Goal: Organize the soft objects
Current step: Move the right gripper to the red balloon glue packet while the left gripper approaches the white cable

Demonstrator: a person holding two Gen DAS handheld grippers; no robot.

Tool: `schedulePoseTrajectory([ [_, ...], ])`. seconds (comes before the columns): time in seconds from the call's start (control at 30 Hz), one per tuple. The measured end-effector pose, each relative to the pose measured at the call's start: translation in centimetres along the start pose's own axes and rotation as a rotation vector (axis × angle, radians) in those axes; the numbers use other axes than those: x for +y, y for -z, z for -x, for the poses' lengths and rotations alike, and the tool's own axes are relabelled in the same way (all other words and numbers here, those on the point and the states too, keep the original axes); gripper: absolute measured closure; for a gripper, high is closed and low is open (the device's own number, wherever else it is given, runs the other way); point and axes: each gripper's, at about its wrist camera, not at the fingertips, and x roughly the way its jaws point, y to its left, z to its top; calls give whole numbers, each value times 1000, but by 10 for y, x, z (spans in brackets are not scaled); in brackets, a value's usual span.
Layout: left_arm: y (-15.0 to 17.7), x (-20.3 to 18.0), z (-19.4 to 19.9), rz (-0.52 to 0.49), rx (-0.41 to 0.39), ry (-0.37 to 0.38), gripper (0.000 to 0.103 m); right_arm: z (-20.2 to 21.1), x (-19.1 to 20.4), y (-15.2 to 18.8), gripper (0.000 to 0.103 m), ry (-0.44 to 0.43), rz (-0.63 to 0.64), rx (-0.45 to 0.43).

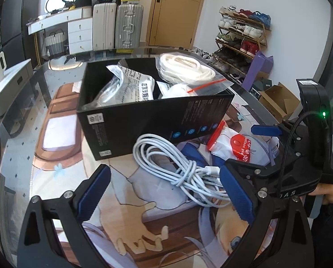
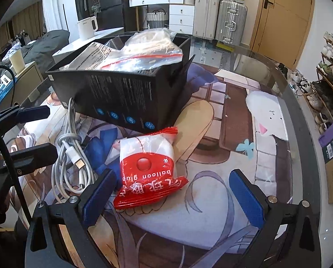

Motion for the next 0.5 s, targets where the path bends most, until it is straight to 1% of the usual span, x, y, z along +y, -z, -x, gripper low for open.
schedulePoseTrajectory([
  [0.07,0,-1,-5,17,17,5,5,-2,-1,1,1,0,0,7],
  [0.23,-2,-3,-16,45,50,-8,5,-1,-3,4,1,-17,-8,10],
  [0.5,-7,-1,-26,83,81,-11,5,-2,-5,5,1,-26,-6,5],
])
